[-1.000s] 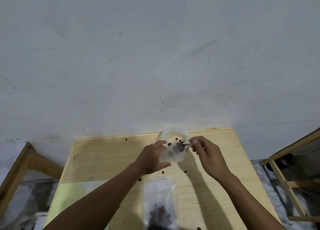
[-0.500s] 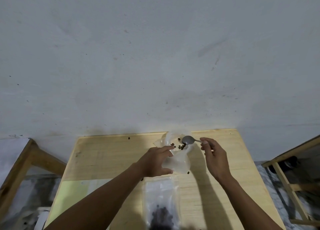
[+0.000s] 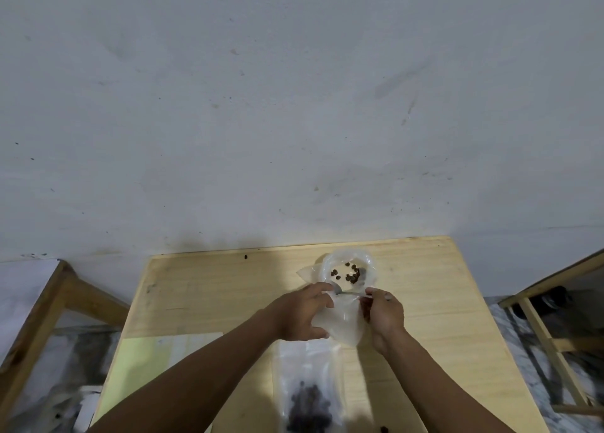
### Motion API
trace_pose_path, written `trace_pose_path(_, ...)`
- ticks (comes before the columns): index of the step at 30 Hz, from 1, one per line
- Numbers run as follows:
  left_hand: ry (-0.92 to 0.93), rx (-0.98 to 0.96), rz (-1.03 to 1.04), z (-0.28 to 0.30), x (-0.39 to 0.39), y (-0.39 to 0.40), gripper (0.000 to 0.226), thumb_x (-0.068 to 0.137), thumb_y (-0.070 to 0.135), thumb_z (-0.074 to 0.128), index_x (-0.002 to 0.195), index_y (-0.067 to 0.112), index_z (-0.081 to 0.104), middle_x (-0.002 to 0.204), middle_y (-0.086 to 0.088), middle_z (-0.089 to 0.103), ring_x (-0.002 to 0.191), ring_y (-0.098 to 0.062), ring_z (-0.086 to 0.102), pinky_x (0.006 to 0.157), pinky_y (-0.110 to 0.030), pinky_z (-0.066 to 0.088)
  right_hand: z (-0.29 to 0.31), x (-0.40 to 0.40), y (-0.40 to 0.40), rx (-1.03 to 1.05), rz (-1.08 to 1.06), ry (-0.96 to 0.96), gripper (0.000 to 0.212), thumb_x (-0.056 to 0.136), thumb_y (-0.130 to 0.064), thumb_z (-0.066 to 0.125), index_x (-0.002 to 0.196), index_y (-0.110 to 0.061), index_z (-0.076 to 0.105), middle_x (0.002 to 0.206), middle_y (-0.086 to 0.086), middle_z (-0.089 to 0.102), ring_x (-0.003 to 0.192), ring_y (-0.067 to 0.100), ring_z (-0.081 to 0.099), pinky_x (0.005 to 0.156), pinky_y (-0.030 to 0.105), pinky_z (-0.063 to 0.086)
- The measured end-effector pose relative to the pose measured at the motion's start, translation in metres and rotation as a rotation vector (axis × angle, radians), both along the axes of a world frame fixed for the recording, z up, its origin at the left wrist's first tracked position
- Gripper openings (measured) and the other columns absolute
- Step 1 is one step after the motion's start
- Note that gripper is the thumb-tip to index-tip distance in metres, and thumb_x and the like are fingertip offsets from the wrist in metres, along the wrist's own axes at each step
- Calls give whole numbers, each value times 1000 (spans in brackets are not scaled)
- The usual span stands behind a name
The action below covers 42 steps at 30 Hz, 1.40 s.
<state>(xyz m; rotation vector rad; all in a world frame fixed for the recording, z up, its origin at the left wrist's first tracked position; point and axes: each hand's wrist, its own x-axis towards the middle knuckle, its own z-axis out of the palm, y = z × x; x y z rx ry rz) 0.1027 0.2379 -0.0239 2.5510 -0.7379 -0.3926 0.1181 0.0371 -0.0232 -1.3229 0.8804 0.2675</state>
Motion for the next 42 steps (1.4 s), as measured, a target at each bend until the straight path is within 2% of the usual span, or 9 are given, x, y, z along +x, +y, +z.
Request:
trace_pose_path(5,-15,33,8,1,-9,2,58,83,41,69,132,14,52,155,2,29,135,-16,40,97,-35,47,1,1,9,245,-312,126,24,95,-1,48,115,-4,62,69,10,55,53,20,46,51,32,43)
trace_pose_path(11,-62,56,26,14,-19,11,55,87,42,66,132,12,52,155,2,30,136,-15,37,97,-32,45,10,11,14,290,-590,43,44,95,6,42,134,-11,54,116,17,60,62,16,51,57,28,48)
trace_pose_path(14,-76,43,19,20,-19,7,54,87,42,67,130,12,53,154,1,32,135,-16,38,96,-31,43,12,12,18,252,-631,-41,35,96,3,43,124,-12,59,97,13,61,60,16,51,56,25,48)
trace_pose_path(17,-80,38,15,25,-16,4,55,86,43,68,129,12,55,154,-1,33,135,-19,41,100,-29,40,12,10,23,183,-605,-191,24,101,-5,43,111,-13,63,77,8,58,59,16,54,58,20,51)
trace_pose_path(22,-35,127,-51,26,-10,4,61,82,49,69,130,15,55,158,2,29,133,-26,45,109,-39,37,8,7,7,113,-410,-288,24,102,-4,43,107,-10,65,77,9,60,66,17,59,63,16,56)
trace_pose_path(28,-67,147,-73,37,7,-3,61,81,54,70,127,15,59,163,7,17,150,-36,10,119,-49,18,2,0,-6,43,-267,-250,22,101,-4,44,99,-11,65,78,9,62,66,18,59,64,22,55)
trace_pose_path(36,232,240,-35,51,37,-24,67,82,53,69,134,15,49,164,3,7,146,-19,26,111,-38,34,1,0,-10,-80,-170,-238,19,101,-5,44,104,-6,63,90,13,64,75,23,61,66,24,51)
trace_pose_path(39,122,164,-7,53,38,-22,64,83,49,70,131,10,52,164,-4,5,148,-17,23,111,-34,35,0,-3,-10,-174,-111,-263,21,101,-6,43,102,-5,64,96,13,64,79,22,62,66,22,50)
trace_pose_path(42,-73,2,20,51,32,-16,54,81,46,73,120,11,58,165,-1,7,142,-15,35,99,-29,44,-1,-5,-9,-203,-88,-262,21,101,-5,43,100,-6,63,98,14,65,79,23,63,67,25,52)
